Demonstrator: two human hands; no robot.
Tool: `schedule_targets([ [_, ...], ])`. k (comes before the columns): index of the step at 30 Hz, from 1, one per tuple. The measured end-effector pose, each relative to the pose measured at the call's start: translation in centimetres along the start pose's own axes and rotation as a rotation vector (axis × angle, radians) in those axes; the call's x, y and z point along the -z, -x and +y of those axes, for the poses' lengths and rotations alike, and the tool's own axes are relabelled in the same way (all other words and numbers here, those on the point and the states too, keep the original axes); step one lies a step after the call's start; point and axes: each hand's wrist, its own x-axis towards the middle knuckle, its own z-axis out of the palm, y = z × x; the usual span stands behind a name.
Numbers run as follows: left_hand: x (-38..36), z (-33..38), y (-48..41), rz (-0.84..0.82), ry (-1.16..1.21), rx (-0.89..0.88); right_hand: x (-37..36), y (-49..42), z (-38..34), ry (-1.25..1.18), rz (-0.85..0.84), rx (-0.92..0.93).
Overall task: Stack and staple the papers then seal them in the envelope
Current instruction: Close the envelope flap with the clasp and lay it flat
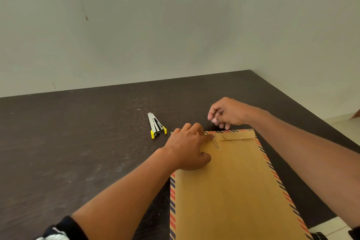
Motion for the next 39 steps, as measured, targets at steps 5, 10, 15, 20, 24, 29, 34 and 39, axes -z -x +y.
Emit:
schedule_targets([
  [5, 0.0, 0.1, -0.1, -0.004, -0.008, 0.002, 3.6, 1.5, 0.9, -0.050, -0.194, -0.098],
  [10, 0.1, 0.4, -0.1, 0.000, -0.014, 0.017, 3.5, 1.6, 0.3, 0.070, -0.213, -0.108],
  [15, 0.2, 0.7, 0.0, 0.006, -0.032, 0.017, 1.7, 1.4, -0.2, 0.317, -0.062, 0.046],
  [20, 0.5, 0.6, -0.1, 0.000, -0.035, 0.024, 0.7, 1.6, 0.7, 0.330, 0.012, 0.103],
  [24, 0.5, 0.8, -0.1, -0.009, -0.031, 0.033, 0.4, 1.9, 1.6, 0.155, 0.105, 0.061],
  [29, 0.4, 0.6, -0.1, 0.007, 0.022, 0.053, 0.4, 1.4, 0.5, -0.290, 0.162, -0.046],
  [34, 0.2, 0.5, 0.2, 0.015, 0.005, 0.021, -0.3, 0.3, -1.7, -0.457, 0.106, -0.086],
  [39, 0.1, 0.5, 0.2, 0.010, -0.023, 0.015, -0.6, -0.1, -1.3, -0.345, 0.151, -0.130],
])
